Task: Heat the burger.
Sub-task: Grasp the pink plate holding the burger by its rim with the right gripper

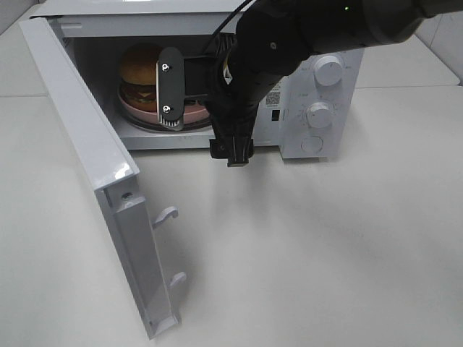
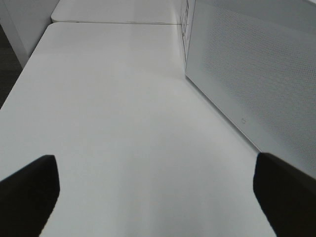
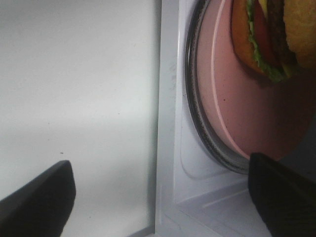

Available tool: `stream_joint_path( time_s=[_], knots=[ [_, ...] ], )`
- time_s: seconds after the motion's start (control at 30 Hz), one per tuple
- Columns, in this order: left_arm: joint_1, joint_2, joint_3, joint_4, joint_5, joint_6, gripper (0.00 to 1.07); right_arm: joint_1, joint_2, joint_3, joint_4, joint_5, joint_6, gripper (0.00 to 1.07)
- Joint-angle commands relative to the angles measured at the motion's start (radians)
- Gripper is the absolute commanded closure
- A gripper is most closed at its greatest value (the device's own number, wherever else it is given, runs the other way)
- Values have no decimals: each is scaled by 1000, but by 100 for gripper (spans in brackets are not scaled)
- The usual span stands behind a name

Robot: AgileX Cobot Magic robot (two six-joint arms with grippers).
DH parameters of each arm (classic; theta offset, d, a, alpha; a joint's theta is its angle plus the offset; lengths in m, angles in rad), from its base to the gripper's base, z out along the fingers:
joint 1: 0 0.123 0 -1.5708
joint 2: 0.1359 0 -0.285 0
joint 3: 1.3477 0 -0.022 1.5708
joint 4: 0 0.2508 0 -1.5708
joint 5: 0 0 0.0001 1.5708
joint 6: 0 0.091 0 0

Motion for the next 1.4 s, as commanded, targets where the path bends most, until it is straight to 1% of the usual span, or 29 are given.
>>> stream_joint_path(
  time_s=[0.03, 0.07, 0.17, 0.23, 0.33, 0.4, 0.43, 0.5, 0.57, 0.7, 0.73, 0.77, 0.8, 0.87, 1.27, 1.37, 1.4],
  knots=[
    [2, 6, 0, -2, 0, -5, 6, 0, 29, -37, -4, -5, 10, 18],
    [2, 6, 0, -2, 0, -5, 6, 0, 48, -57, -4, -5, 10, 18],
    [2, 6, 0, -2, 0, -5, 6, -1, 58, -67, -4, -5, 10, 18],
    [2, 6, 0, -2, 0, -5, 6, -13, 97, -108, 3, -10, 10, 18],
    [2, 6, 0, -2, 0, -5, 6, -14, 106, -115, 3, -12, 10, 18],
    [2, 6, 0, -2, 0, -5, 6, -38, 152, -163, 2, -12, 10, 18],
    [2, 6, 0, -2, 0, -5, 6, -38, 152, -163, 2, -12, 10, 18],
    [2, 6, 0, -2, 0, -5, 6, -53, 184, -203, 2, -11, 10, 19],
    [2, 6, 0, -2, 0, -5, 6, -59, 193, -219, 2, -11, 10, 19],
    [2, 6, 0, -2, 0, -5, 6, -59, 239, -284, 2, -10, 10, 20],
    [2, 6, 0, -2, 0, -5, 6, -59, 239, -284, 2, -10, 10, 20],
    [2, 6, 0, -2, 0, -5, 6, -59, 259, -312, 8, -10, 10, 20],
    [2, 6, 0, -2, 0, -5, 6, -59, 259, -312, 8, -10, 10, 20],
    [2, 6, 0, -2, 0, -5, 6, -59, 291, -344, 38, -11, 10, 21],
    [2, 6, 0, -2, 0, -5, 6, -59, 381, -425, 55, -11, 6, 25],
    [2, 6, 0, -2, 0, -6, 6, -59, 391, -432, 56, -11, 2, 28],
    [2, 6, 0, -2, 0, -6, 6, -59, 393, -433, 62, -8, 2, 31]
  ],
)
